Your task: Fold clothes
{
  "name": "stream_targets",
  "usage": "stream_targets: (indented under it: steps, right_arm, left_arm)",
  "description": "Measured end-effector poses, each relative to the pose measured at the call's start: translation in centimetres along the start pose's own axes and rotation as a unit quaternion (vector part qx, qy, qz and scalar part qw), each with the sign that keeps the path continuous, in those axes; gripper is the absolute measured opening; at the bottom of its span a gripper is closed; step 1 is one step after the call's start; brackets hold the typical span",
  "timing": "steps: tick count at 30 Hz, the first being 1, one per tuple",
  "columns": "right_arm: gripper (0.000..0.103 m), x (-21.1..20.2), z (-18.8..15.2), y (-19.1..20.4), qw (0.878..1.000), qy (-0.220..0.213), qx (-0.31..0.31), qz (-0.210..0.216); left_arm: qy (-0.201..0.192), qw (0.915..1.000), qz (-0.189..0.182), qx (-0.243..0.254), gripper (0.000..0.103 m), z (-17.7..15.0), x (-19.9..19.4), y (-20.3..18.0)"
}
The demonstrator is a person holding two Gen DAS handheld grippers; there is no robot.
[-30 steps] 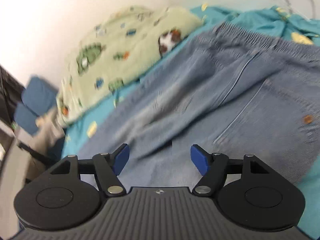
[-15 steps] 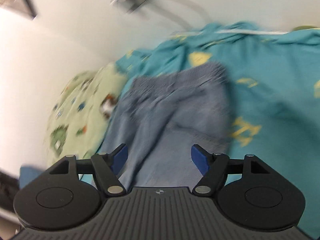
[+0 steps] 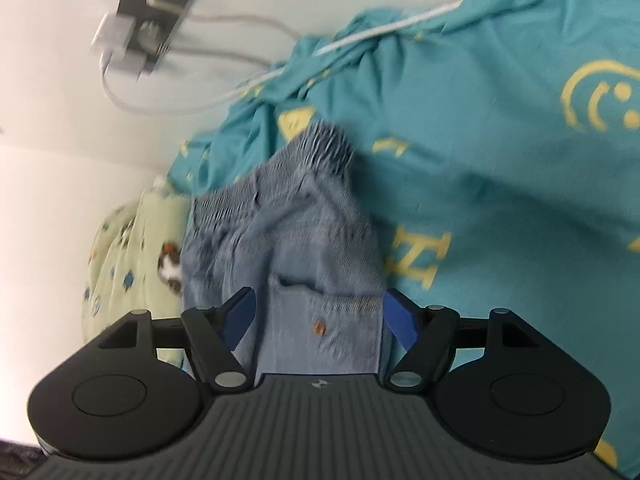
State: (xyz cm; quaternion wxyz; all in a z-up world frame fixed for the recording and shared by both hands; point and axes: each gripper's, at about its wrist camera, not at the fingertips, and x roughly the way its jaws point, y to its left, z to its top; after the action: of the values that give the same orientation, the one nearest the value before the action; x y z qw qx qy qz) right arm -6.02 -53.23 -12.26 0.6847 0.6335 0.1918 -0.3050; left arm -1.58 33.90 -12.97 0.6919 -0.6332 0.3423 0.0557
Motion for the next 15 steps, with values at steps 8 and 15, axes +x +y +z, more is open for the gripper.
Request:
stream_targets:
  steps: [8, 15]
  right_arm:
    - [0.074, 0.2, 0.6, 1.6, 0.993, -0.078, -0.06, -0.06]
    - [0.071, 4.5, 2.2, 1.7, 0.989, -0.041, -0.105, -0.097]
  left_arm:
    - [-0.025, 0.999, -0.033, -0.018, 0.0, -0.3, -2.1, -1.7]
    - [-0.024, 0.9993, -0.011, -0.025, 0.0, 0.0, -1.9, -0.9]
